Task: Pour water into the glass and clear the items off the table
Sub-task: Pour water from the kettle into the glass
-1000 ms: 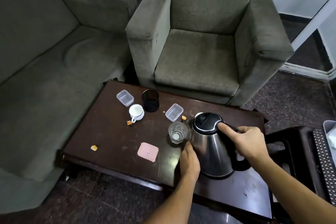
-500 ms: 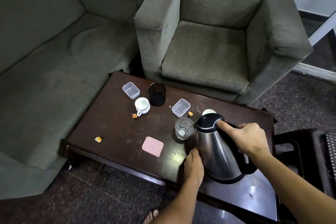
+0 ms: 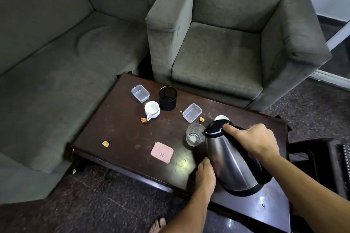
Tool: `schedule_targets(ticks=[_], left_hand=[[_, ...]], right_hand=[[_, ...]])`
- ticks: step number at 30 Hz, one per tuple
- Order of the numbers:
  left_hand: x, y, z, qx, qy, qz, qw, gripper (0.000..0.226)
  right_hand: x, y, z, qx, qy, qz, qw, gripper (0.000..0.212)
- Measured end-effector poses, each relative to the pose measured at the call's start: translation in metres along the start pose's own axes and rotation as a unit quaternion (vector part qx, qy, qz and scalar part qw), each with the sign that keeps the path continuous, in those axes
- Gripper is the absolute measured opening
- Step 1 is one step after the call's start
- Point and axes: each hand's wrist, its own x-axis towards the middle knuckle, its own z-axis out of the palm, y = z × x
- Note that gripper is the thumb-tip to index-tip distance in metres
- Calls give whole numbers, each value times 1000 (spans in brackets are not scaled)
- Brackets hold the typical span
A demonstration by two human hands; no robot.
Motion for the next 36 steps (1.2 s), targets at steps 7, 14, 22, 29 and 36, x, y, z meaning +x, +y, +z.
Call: schedule_targets(ticks=[7,14,22,29,36], left_hand=[[-3,1,3,-8,-21,-18,1000,52],[-6,-2,5,-13,-35,-26,999,53],[-9,-2,5,-22,-27,-29,999,42],[-16,3,4,-11,-25,-28,999,46],[-24,7,6,-31,-34,-42,998,32]], right_hand=[[3,-8,0,-45,13,-1,999,76],[2,-11,-1,-64,16,-2,998,75],[0,-13,-3,-80,11,-14,997,75],[1,-13,-4,-91,4,-22,996,79],[2,-11,-3,-95,12,-25,995,79]])
